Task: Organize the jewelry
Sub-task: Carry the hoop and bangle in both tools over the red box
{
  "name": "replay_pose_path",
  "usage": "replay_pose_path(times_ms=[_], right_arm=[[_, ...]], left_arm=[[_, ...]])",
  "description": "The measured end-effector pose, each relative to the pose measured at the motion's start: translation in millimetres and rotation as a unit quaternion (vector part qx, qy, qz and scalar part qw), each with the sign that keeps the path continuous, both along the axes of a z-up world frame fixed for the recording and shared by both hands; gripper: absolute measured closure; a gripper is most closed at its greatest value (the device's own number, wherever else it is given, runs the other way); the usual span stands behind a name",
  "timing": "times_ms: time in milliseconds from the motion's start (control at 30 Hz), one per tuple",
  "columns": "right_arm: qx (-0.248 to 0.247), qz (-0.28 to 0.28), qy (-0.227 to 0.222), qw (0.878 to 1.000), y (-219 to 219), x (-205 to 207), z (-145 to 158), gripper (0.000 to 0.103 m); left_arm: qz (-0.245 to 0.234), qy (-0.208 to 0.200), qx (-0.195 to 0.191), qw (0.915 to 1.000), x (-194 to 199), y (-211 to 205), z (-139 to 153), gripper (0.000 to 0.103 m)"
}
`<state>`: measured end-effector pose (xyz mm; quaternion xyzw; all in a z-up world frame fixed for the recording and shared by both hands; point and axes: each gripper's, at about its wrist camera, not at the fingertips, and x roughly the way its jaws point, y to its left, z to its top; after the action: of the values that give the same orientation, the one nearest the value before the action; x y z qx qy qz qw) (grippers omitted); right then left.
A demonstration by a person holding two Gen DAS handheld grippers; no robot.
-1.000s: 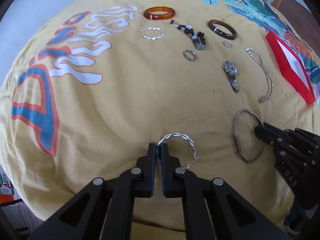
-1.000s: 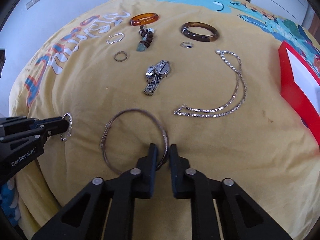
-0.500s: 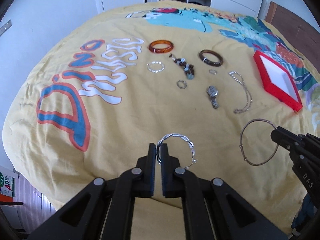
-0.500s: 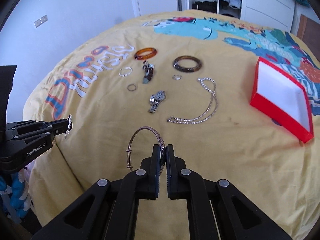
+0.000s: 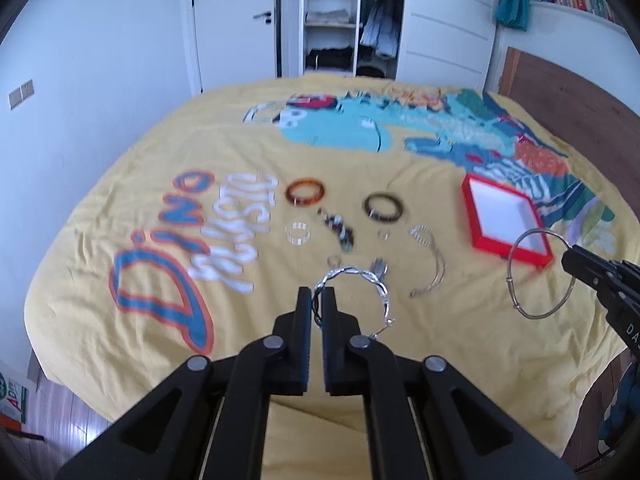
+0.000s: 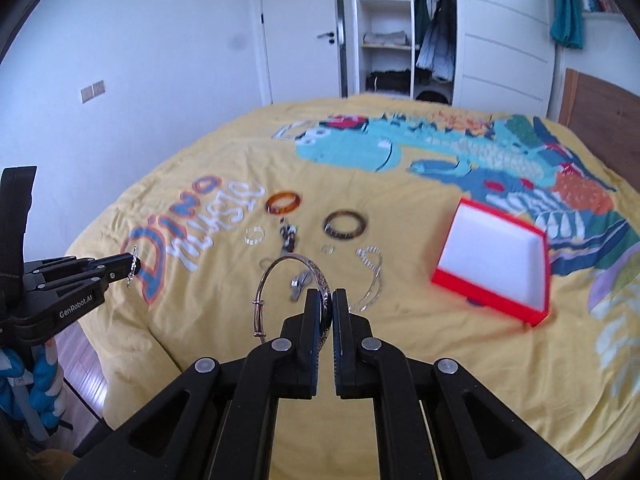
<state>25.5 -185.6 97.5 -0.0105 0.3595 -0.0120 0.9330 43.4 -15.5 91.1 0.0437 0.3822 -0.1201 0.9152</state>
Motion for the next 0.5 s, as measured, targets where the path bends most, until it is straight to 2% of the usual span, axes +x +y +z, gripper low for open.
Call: replay_pose_path(times_ms=[333, 500], right_arm=[[-0.018, -0.011, -0.079, 0.997, -19, -3, 96, 0.097], [-0.027, -0.021, -0.118, 0.992, -38, 6, 146, 0.097]], left_arm=[[-0.036, -0.093, -0.006, 0.9949, 11, -24, 122, 0.099], [-0.060, -0.121, -0.002, 0.9909, 21, -48, 172, 0.099]])
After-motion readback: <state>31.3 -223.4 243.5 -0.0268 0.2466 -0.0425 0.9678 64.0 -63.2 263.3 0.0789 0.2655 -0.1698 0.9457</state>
